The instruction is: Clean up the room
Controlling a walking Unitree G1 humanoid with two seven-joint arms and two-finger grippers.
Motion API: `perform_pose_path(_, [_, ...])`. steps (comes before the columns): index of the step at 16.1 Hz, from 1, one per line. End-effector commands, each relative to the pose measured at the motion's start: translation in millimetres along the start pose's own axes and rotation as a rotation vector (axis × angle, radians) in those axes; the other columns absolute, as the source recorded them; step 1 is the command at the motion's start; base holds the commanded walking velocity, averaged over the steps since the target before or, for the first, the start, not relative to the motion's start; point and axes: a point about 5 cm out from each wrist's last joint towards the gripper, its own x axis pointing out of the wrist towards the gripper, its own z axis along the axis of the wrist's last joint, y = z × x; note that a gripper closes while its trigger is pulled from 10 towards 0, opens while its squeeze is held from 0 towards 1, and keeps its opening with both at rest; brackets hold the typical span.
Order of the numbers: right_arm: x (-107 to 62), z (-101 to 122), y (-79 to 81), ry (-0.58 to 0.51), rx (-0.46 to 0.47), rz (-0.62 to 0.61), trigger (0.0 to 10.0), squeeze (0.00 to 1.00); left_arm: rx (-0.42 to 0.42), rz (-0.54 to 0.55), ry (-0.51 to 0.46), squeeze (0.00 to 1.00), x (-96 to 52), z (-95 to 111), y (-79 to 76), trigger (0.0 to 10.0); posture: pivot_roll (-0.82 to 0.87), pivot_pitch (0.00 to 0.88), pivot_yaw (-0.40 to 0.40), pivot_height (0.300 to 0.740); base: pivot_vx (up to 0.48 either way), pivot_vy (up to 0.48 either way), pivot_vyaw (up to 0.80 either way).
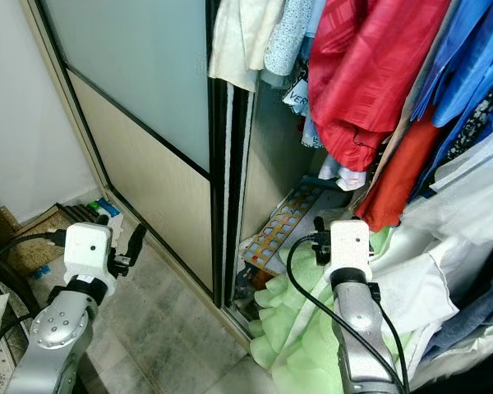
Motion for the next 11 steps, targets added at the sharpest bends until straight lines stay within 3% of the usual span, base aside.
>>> perform_pose_path(1, [-5.2, -4.2, -3.0, 0.019, 0.013, -0.027, 10.0, 0.00, 0.000, -0.020, -0.007, 0.00, -1.4, 4.3, -1.2, 10.0, -0.08, 0.066, -0.006, 0.740, 0.000, 0.000, 0.00])
perform_pose_path(4, [-9.2, -9.1, -9.0, 0.026, 0.038, -0.098, 10.0, 0.00, 0.027, -0.037, 0.006, 0.00, 1.8, 1.7, 1.1, 10.0, -0.10, 0.058, 0.049, 0.740, 0.000, 0.000, 0.00])
perform_pose_path(8, [3.6, -0.6, -3.6, 0.011, 0.031, -0.041, 10.0, 0.00, 0.001, 0.043, -0.004, 0.00, 14.6, 4.6, 10.1, 10.0, -0.11, 0.052, 0.004, 0.740, 0.000, 0.000, 0.00])
perform_pose_path(11, [9.6, 3.8, 3.2, 0.010, 0.029, 0.016, 10.0, 0.00, -0.016, 0.099, 0.021, 0.00, 4.9, -1.0, 19.7, 10.0, -0.09, 0.066, -0.039, 0.740, 0.000, 0.000, 0.00])
